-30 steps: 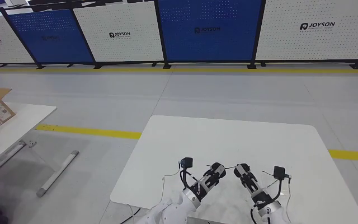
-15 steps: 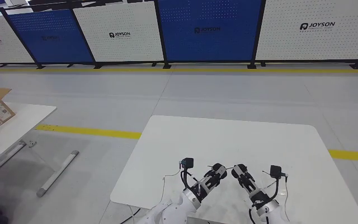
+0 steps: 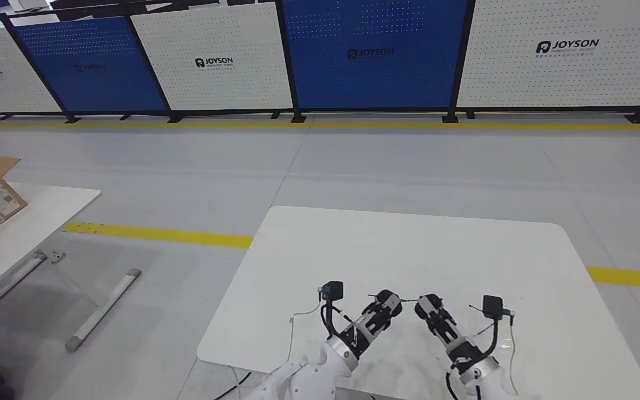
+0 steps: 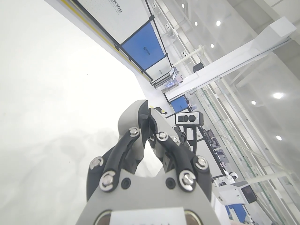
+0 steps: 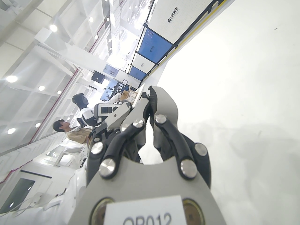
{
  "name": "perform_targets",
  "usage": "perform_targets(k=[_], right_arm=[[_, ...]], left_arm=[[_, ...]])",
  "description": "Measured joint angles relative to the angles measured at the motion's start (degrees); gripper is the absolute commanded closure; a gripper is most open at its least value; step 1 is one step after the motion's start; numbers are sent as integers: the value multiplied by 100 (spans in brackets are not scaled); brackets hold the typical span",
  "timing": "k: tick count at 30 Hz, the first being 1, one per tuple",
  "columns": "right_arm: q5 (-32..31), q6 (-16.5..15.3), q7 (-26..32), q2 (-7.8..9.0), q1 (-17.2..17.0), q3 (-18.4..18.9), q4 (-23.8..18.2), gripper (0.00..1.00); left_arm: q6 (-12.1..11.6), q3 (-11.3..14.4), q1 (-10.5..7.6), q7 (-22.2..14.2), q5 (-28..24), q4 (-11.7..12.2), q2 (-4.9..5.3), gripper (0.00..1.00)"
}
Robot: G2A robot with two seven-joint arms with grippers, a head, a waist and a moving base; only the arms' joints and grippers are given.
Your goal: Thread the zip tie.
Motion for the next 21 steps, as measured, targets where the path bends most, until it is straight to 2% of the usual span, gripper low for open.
perform_targets(k=[6, 8, 12, 13, 21], right_arm=[[-91, -60, -8, 3, -40, 13, -17, 84], [-112, -72, -17, 4, -52, 20, -20, 91], [-108, -131, -83, 3, -91, 48, -36, 95], [-106, -147, -96, 4, -105, 59, -43, 100], [-151, -161, -107, 2, -144, 71, -57, 100]], left_arm=[[118, 6, -39, 52, -81, 32, -27, 100], [135, 8, -39, 74, -77, 37, -33, 100], [148, 14, -39, 104, -42, 43, -41, 100], [147, 15, -39, 104, -37, 46, -43, 100], [4, 22, -16, 51, 63, 49, -43, 100]])
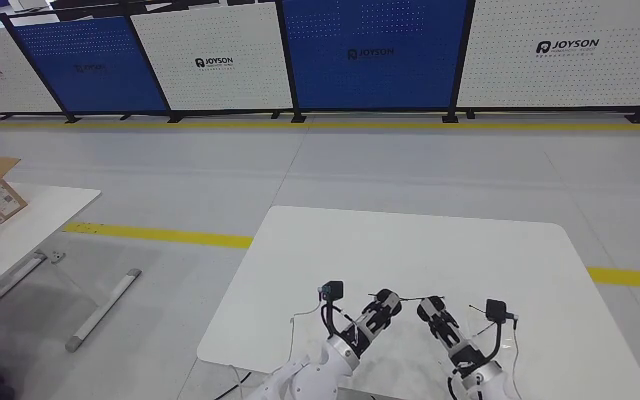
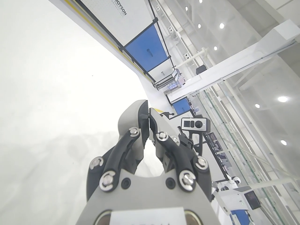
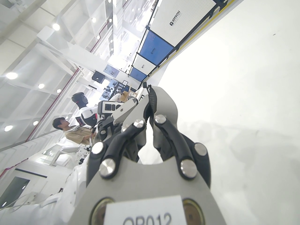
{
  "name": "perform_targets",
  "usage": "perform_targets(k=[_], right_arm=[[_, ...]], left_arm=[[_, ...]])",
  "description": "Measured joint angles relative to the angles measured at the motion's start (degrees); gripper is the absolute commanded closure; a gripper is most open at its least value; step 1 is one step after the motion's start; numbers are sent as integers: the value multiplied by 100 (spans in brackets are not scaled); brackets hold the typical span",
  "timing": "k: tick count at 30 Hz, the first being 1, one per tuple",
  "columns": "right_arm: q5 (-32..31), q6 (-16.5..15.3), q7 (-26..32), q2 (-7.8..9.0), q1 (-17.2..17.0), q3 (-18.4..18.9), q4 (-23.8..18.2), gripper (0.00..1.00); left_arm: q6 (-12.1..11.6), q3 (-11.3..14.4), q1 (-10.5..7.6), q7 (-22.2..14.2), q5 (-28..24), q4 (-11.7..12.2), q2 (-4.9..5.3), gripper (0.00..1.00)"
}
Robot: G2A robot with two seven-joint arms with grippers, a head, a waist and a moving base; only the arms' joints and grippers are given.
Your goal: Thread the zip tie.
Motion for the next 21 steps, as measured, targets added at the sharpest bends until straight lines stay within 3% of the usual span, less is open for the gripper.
perform_targets(k=[12, 14, 18, 21], right_arm=[[39, 39, 155, -3, 17, -20, -40, 99], [81, 22, 139, -4, 9, -5, -44, 82], [133, 6, 97, -5, -12, 35, -43, 75], [135, 12, 72, -6, -24, 49, -48, 75]], left_arm=[[-101, -20, 33, -67, 118, -34, 5, 100], [-75, -33, 36, -62, 115, -30, 5, 100], [-55, -38, 35, -70, 109, -19, 1, 100], [-47, -35, 33, -73, 117, -16, -3, 100]])
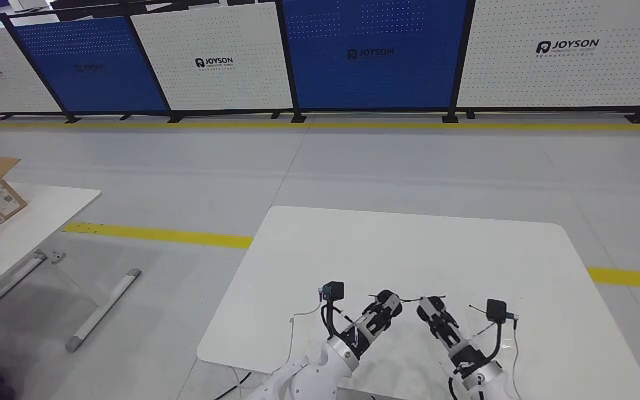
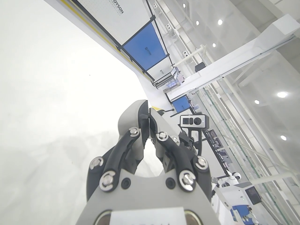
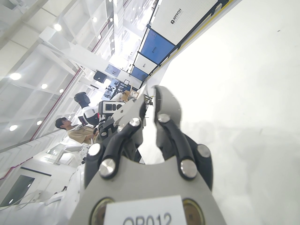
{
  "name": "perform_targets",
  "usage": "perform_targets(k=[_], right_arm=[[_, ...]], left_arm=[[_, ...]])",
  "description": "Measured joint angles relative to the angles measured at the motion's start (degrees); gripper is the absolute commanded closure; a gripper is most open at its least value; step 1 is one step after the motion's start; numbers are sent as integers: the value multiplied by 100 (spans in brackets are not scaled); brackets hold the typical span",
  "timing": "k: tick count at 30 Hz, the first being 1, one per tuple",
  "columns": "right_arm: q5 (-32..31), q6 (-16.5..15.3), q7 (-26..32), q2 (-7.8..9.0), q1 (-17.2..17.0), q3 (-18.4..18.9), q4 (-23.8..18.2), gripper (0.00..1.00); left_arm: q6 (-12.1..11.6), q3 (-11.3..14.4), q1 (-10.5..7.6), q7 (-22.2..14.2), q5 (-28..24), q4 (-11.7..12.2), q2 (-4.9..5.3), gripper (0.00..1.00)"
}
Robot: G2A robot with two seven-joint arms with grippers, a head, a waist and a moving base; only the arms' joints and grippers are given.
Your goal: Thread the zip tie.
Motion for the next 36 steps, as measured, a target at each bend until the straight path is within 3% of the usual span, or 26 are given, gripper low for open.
perform_targets(k=[2, 4, 14, 17, 22, 27, 36], right_arm=[[4, -1, -14, 0, -9, 14, -5, 75], [7, -3, -24, 0, -18, 26, -12, 81], [-40, 25, -42, -6, -22, 30, -65, 79], [-57, 45, -51, -8, -23, 27, -88, 87], [-76, 84, -67, -13, -26, 23, -108, 89], [-84, 117, -70, -18, -22, 20, -121, 100], [-93, 107, -57, -26, -3, 0, -92, 100]], left_arm=[[2, 9, -3, -6, 15, -1, -3, 100], [0, 14, -4, -10, 26, -3, -5, 100], [-20, 5, 20, -10, 91, -30, -7, 100], [-33, 1, 28, -29, 129, -42, -4, 100], [-50, -4, 35, -46, 181, -50, -2, 100], [-64, -7, 46, -10, 252, -51, -2, 100], [-120, -15, 70, -18, 247, -58, -3, 100]])
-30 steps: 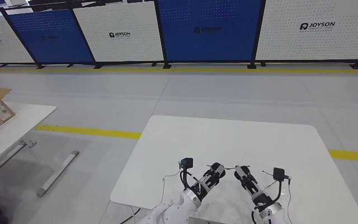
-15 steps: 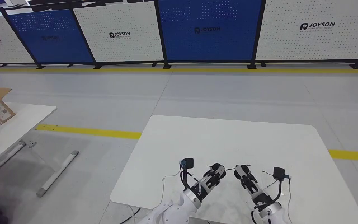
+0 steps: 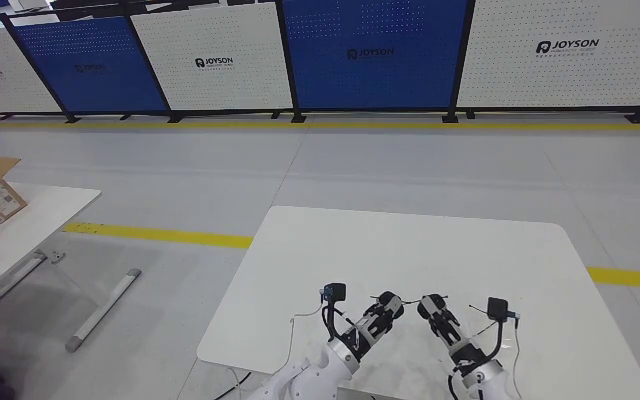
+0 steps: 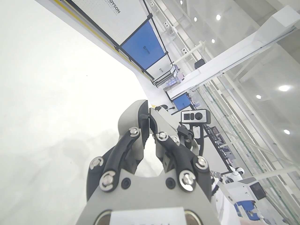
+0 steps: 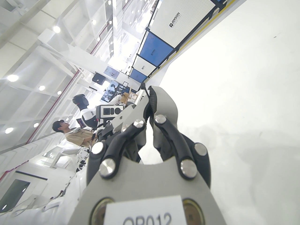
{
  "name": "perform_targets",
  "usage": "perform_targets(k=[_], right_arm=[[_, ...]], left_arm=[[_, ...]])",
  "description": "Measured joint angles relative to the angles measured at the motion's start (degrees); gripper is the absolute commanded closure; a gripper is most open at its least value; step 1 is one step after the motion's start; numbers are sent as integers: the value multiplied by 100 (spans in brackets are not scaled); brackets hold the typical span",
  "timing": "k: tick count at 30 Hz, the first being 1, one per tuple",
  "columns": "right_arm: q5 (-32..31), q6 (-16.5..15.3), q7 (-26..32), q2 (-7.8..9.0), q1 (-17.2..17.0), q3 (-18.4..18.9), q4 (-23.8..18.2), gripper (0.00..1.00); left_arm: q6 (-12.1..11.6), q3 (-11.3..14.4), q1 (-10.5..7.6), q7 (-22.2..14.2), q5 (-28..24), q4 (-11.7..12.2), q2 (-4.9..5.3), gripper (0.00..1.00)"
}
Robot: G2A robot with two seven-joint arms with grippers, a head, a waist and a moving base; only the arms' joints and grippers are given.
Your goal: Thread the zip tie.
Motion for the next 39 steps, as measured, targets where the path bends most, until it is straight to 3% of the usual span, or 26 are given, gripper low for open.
perform_targets(k=[16, 18, 21, 33, 39], right_arm=[[-40, -93, -12, -7, -13, -8, 28, 100], [-61, -87, -49, -8, -22, 4, 24, 100], [-135, -44, -98, -9, -35, 10, 8, 100], [-278, 28, -220, -12, -96, 52, -28, 100], [-324, -10, -214, -10, -132, 64, -42, 100]], left_arm=[[-110, 8, 29, -84, -15, -33, 2, 100], [-90, 1, 24, -102, -20, -24, 2, 76], [-71, -6, 18, -124, -23, -14, 3, 70], [-68, -35, 39, -14, -28, -18, -2, 73], [-81, -44, 53, 17, -52, -25, -5, 82]])
